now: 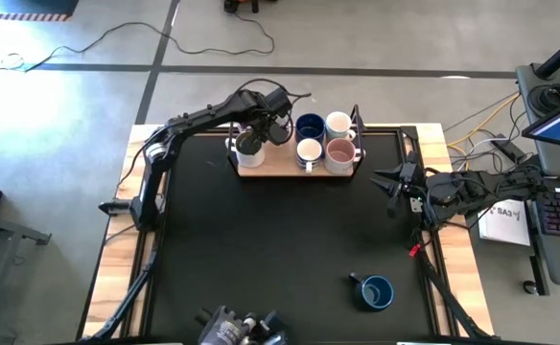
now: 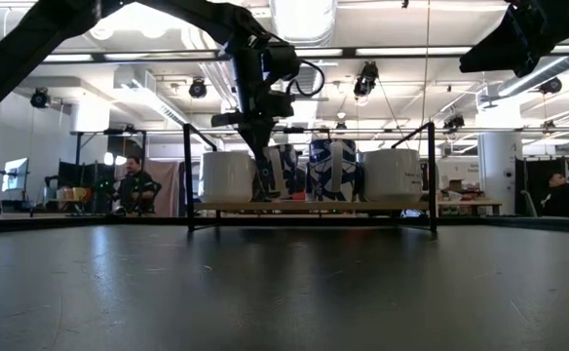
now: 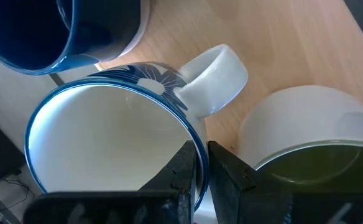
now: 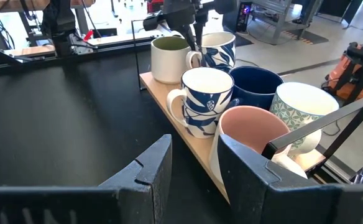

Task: Place coffee mugs
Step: Put the blue mug on the shelf

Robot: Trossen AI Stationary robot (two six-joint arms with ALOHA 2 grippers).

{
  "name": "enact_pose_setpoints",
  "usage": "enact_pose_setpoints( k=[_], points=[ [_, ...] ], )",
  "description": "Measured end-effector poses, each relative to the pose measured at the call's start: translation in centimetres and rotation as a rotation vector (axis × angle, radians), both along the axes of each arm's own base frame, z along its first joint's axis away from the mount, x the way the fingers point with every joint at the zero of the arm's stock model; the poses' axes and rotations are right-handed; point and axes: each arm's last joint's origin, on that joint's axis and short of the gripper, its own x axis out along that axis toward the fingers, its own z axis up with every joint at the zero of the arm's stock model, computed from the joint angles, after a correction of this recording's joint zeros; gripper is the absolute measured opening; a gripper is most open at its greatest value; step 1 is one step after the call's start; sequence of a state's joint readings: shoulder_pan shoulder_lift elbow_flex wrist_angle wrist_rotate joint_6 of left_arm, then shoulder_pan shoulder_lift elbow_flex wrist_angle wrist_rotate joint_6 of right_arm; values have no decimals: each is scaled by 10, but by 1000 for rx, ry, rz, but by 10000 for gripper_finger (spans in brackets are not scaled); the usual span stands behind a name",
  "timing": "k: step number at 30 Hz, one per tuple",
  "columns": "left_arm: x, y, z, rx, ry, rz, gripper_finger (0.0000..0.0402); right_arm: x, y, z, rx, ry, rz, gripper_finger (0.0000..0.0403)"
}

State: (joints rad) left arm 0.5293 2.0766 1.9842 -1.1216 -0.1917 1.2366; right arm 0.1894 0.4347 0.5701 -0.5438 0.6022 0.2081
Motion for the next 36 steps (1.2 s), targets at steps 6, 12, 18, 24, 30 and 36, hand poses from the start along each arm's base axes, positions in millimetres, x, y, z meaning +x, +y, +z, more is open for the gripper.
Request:
enact_pose_setpoints(
  k=[6,12,18,24,30,36],
  points=[
    [-1,1,0,0,0,3,14,0,0,0,0,0,0,121],
    [-1,1,-1,-31,-12,-8,14,0,0,0,0,0,0,121],
    [-1,0,-1,-41,-20,-10,14,0,0,0,0,0,0,121],
    [-1,1,-1,-43,-20,-2,14,0,0,0,0,0,0,121],
    [-1,1,-1,-44,-20,3,17,0,0,0,0,0,0,121],
    [-1,1,-1,-44,-20,3,37,0,0,0,0,0,0,121]
  ],
)
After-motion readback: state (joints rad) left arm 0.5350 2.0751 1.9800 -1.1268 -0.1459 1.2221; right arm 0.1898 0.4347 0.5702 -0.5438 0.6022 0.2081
